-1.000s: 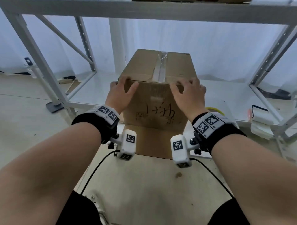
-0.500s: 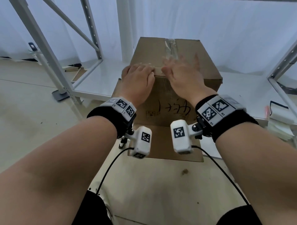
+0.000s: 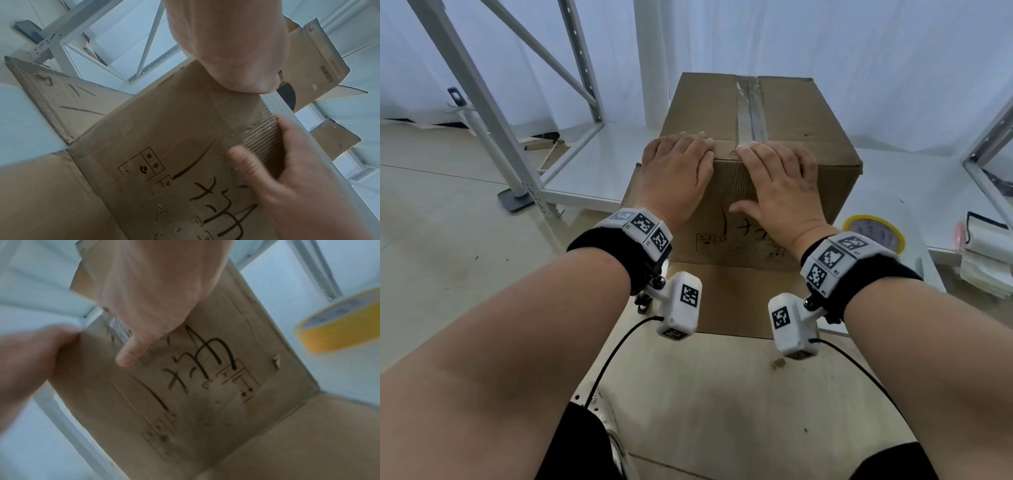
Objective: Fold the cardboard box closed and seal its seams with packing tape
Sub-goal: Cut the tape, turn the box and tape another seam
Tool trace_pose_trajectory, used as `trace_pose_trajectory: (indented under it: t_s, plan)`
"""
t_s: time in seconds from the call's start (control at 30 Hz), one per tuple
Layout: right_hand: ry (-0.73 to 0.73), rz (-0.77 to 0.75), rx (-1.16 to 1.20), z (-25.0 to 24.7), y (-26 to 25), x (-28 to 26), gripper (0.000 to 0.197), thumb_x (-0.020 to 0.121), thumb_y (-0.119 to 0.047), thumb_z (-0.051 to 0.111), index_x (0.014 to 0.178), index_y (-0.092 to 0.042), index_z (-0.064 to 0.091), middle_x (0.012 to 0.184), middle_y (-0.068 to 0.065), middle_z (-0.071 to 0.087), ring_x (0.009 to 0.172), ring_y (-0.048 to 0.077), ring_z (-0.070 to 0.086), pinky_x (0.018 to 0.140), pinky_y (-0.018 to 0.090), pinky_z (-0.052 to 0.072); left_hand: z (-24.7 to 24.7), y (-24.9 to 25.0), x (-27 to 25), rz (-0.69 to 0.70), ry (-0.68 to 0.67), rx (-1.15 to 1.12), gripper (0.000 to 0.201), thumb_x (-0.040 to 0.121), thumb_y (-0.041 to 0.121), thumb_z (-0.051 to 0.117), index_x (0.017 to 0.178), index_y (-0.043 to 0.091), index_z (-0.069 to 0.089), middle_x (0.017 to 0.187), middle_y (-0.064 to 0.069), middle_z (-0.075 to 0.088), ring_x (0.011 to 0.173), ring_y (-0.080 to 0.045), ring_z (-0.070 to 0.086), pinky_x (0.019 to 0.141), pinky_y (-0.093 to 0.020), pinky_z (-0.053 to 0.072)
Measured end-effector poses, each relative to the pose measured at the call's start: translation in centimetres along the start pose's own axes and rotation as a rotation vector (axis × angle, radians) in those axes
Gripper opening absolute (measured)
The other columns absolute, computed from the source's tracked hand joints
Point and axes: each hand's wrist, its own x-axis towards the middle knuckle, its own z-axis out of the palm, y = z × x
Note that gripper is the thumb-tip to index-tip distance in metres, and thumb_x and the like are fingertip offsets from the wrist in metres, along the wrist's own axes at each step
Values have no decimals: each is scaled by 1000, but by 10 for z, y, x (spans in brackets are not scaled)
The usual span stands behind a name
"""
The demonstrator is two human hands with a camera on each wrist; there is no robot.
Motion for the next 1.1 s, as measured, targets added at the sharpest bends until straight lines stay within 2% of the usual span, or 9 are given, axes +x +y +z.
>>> trace_pose_trajectory:
  t_s: [0.1, 0.17, 0.37, 0.5, 0.57, 0.67, 0.97, 1.03, 1.1]
  plan:
    - [18, 67, 87, -16, 6, 12, 52, 96, -55, 33, 133, -23, 52, 131, 1, 57, 122, 25, 47, 99, 37, 17, 0, 0, -1, -12, -5, 1, 38, 100, 32, 30, 126, 20, 55, 133, 2, 55, 127, -21, 43, 108, -37, 21]
    - [21, 111, 82, -16, 7, 14, 49, 98, -53, 31, 133, -26, 53, 134, -1, 56, 127, 25, 44, 104, 41, 13, 0, 1, -1, -16, -4, 4, 38, 99, 32, 30, 125, 21, 55, 132, 2, 56, 126, -21, 43, 108, -37, 21]
    - [-32, 157, 5, -3, 1, -2, 54, 92, -47, 51, 141, -25, 40, 144, 5, 42, 136, 31, 29, 112, 49, 5, -6, 5, 0, 40, -48, 25, 38, 100, 33, 33, 128, 16, 53, 138, -2, 52, 132, -21, 41, 114, -35, 17]
    - [-31, 107, 78, -16, 7, 2, 66, 85, -50, 61, 140, -19, 42, 139, 7, 49, 130, 29, 40, 109, 43, 20, -8, 18, -3, 221, -154, 74, 43, 101, 29, 37, 140, 12, 43, 145, -7, 44, 137, -23, 36, 115, -35, 17]
    - [-61, 181, 132, -28, 23, 5, 73, 82, -59, 60, 140, -19, 42, 141, 7, 48, 130, 28, 41, 108, 43, 25, -10, 27, -4, 259, -149, 93, 44, 101, 30, 36, 141, 14, 41, 146, -4, 44, 137, -20, 36, 114, -34, 18]
    - [-176, 316, 21, -33, 40, 1, 82, 76, -70, 57, 144, -32, 33, 153, 3, 33, 140, 28, 26, 111, 52, 17, -12, 37, 2, 273, -169, 130, 47, 100, 37, 38, 144, 18, 37, 148, 0, 40, 138, -17, 34, 114, -33, 19]
    - [-200, 319, 75, -32, 42, -5, 71, 81, -55, 63, 144, -41, 33, 153, -8, 32, 142, 19, 22, 112, 52, 10, -7, 54, 68, 264, -610, 322, 104, 75, 64, 63, 151, 13, 13, 158, -2, 15, 144, -17, 20, 114, -37, 26]
    - [-194, 319, 74, -32, 41, -5, 70, 82, -55, 63, 144, -41, 33, 153, -8, 32, 142, 18, 22, 113, 52, 10, -4, 56, 65, 258, -600, 327, 107, 74, 62, 65, 151, 11, 10, 159, -5, 13, 145, -19, 16, 116, -35, 18]
    - [-186, 322, 78, -32, 40, -6, 69, 83, -54, 62, 144, -40, 33, 153, -8, 32, 142, 19, 22, 113, 53, 10, 0, 55, 49, 270, -487, 291, 98, 78, 55, 66, 150, 12, 15, 157, -6, 19, 144, -20, 19, 116, -34, 15]
